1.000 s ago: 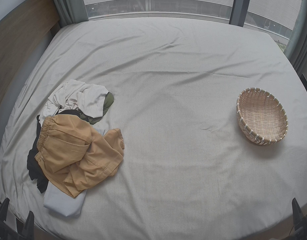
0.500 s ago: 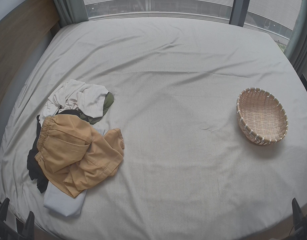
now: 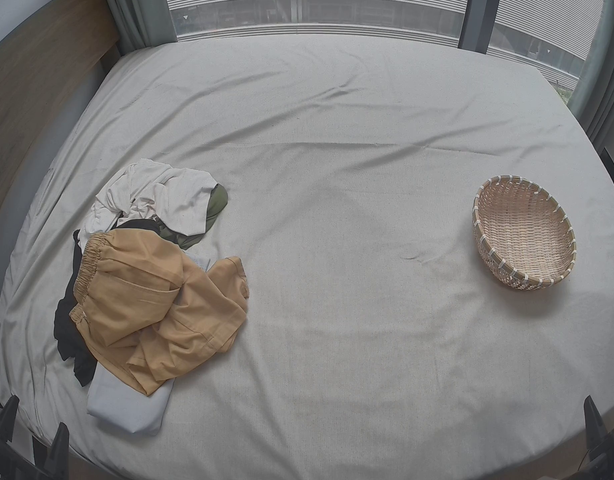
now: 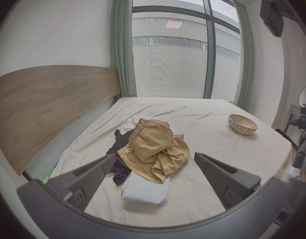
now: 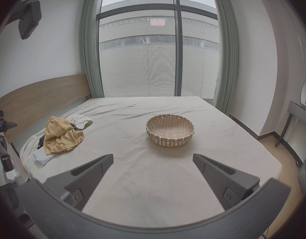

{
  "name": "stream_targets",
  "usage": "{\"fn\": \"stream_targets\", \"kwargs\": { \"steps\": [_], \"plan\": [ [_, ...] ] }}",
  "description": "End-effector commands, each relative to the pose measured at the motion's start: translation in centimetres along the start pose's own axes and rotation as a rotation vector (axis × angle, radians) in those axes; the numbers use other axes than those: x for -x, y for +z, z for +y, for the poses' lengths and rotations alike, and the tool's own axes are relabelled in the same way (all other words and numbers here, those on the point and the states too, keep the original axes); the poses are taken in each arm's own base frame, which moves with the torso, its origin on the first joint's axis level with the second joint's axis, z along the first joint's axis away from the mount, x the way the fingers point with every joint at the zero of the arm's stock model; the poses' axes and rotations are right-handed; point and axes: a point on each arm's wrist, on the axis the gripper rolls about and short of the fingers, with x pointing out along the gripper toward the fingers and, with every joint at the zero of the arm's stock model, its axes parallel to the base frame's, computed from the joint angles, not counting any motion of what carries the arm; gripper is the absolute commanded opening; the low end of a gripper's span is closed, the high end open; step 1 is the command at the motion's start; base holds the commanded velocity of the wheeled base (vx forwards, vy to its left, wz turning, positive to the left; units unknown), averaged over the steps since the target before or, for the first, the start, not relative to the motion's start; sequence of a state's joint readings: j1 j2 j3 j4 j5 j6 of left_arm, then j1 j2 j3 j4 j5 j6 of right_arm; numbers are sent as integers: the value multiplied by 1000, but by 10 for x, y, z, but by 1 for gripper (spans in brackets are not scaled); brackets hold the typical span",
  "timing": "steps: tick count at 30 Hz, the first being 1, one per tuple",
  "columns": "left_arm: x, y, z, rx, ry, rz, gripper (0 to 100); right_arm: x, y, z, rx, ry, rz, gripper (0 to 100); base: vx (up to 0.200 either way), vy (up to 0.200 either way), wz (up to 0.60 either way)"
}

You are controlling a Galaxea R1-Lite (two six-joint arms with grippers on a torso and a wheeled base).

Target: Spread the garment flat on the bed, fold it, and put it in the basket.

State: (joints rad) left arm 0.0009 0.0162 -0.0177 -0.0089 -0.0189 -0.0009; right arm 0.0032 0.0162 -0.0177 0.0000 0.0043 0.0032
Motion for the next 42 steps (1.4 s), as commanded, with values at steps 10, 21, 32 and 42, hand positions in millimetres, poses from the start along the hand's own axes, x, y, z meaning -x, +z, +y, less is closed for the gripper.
{"fn": "stream_targets", "kwargs": {
  "steps": [10, 21, 32, 42],
  "plan": [
    [-21, 71, -1, 117, -248, 30, 100, 0, -5, 0, -1, 2, 0, 100, 0, 0, 0],
    [-87, 133, -14, 302, -281, 205, 100, 0, -5, 0, 0, 2, 0, 100, 0, 0, 0],
    [-125, 97, -19, 304, -281, 457, 100, 0, -5, 0, 0, 2, 0, 100, 0, 0, 0],
    [-168, 68, -16, 368, -272, 660, 100, 0, -5, 0, 0, 2, 0, 100, 0, 0, 0]
  ]
}}
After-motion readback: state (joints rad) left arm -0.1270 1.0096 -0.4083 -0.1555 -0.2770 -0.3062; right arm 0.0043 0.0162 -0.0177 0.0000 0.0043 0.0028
